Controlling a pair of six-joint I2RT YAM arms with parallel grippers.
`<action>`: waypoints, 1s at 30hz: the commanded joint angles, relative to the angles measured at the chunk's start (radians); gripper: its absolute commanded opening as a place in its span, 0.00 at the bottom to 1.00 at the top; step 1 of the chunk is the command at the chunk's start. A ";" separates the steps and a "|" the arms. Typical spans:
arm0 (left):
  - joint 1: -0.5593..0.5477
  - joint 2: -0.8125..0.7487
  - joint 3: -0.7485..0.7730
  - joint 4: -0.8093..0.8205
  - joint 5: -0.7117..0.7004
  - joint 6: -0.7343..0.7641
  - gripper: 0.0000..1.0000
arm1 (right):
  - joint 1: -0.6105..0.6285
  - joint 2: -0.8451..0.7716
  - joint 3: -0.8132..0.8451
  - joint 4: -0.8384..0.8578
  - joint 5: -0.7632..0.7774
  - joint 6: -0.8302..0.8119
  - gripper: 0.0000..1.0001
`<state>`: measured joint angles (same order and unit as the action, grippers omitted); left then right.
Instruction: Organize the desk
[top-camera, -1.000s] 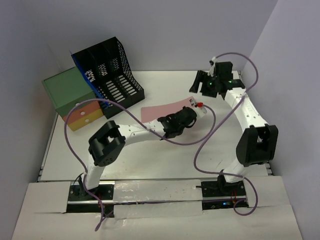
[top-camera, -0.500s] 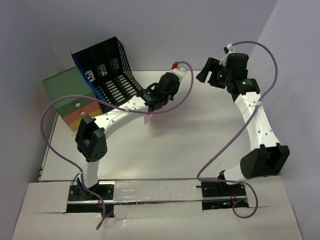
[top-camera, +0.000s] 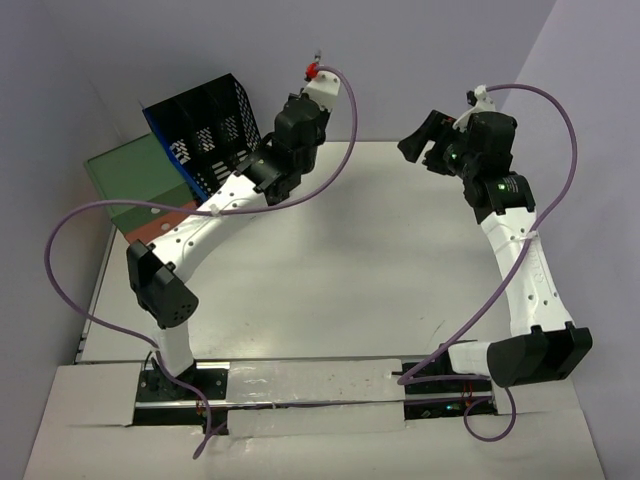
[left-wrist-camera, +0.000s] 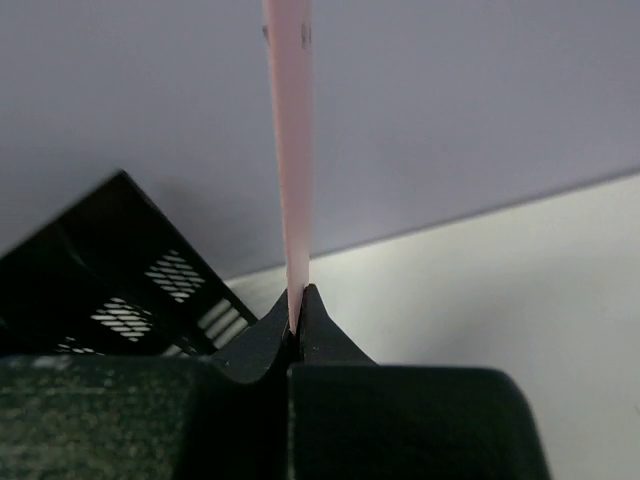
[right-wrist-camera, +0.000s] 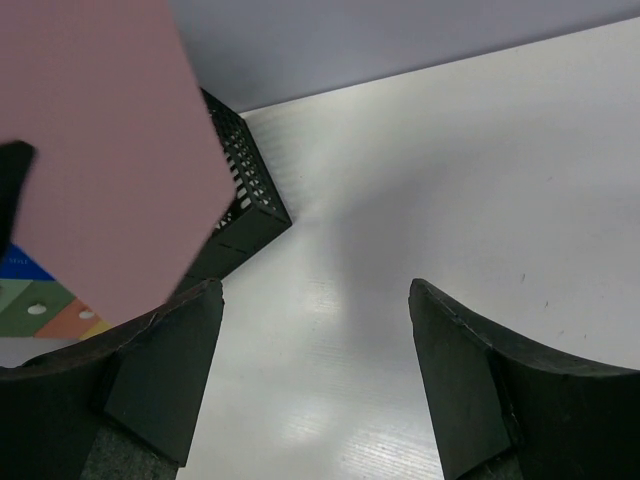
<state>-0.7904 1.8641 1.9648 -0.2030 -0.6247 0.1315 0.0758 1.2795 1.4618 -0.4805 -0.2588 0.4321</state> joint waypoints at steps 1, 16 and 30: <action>-0.003 -0.116 0.038 0.282 -0.171 0.227 0.00 | 0.019 -0.009 0.004 0.018 0.002 0.019 0.81; 0.127 -0.159 -0.185 1.048 -0.314 0.654 0.00 | 0.061 0.014 0.064 -0.066 0.056 -0.009 0.81; 0.212 -0.174 -0.383 1.227 -0.134 0.532 0.00 | 0.062 0.041 0.062 -0.137 0.100 -0.050 0.81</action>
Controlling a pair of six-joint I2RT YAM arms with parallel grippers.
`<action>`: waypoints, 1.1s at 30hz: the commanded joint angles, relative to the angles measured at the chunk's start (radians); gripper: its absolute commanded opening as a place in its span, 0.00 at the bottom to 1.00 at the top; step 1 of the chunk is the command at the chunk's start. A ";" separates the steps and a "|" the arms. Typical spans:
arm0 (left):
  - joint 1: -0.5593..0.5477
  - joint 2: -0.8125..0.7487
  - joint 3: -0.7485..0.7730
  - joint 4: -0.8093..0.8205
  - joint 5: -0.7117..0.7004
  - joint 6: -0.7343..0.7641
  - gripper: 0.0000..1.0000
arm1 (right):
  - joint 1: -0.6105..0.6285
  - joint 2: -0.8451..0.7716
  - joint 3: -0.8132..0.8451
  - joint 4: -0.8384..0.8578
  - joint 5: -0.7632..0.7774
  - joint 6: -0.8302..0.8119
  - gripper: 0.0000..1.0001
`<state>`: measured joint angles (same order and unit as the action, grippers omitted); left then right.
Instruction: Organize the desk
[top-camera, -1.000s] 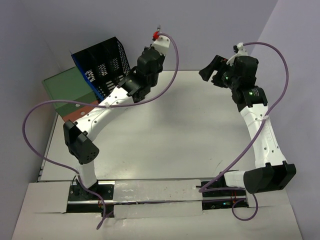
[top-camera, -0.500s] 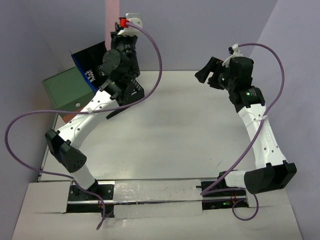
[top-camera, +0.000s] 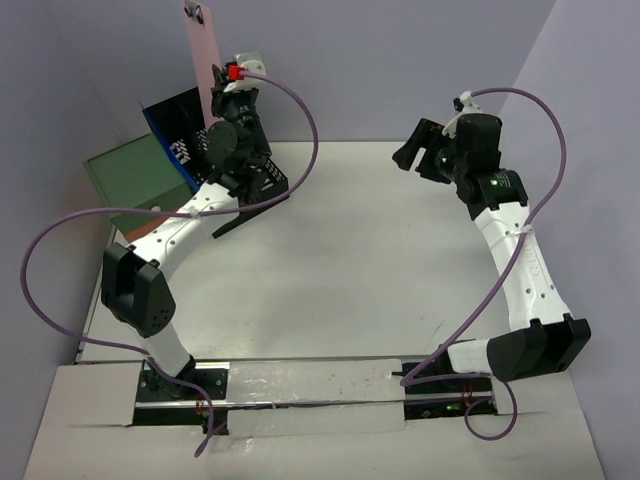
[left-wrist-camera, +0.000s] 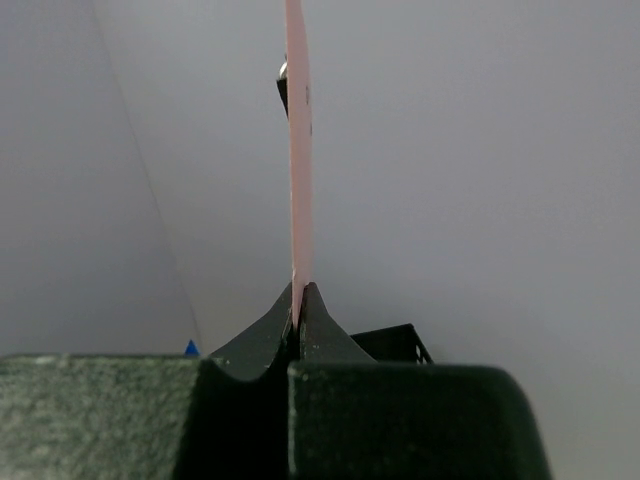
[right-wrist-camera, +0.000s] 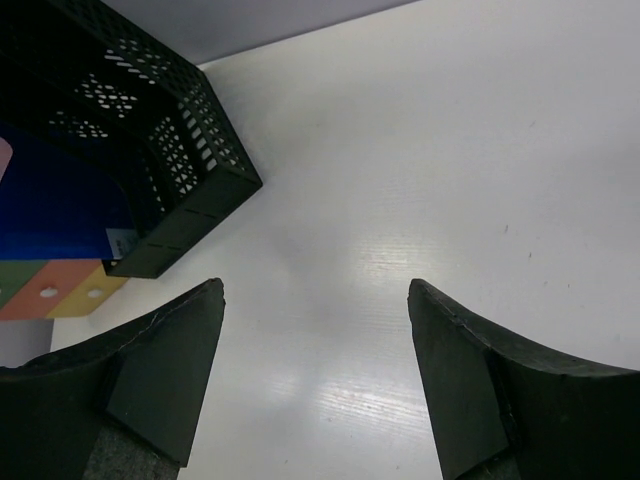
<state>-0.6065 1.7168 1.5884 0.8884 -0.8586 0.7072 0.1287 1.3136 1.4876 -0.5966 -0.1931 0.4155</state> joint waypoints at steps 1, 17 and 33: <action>0.032 -0.022 -0.013 0.148 0.109 -0.041 0.00 | 0.009 0.011 0.037 -0.025 0.037 -0.038 0.81; 0.097 0.145 -0.057 0.453 0.323 0.050 0.00 | 0.008 0.028 0.050 -0.141 0.141 -0.172 0.81; 0.137 0.228 -0.187 0.781 0.398 0.059 0.00 | 0.009 0.026 0.026 -0.167 0.133 -0.216 0.81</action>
<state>-0.4725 1.9288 1.4243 1.2631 -0.5184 0.7903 0.1287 1.3624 1.4998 -0.7711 -0.0482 0.2142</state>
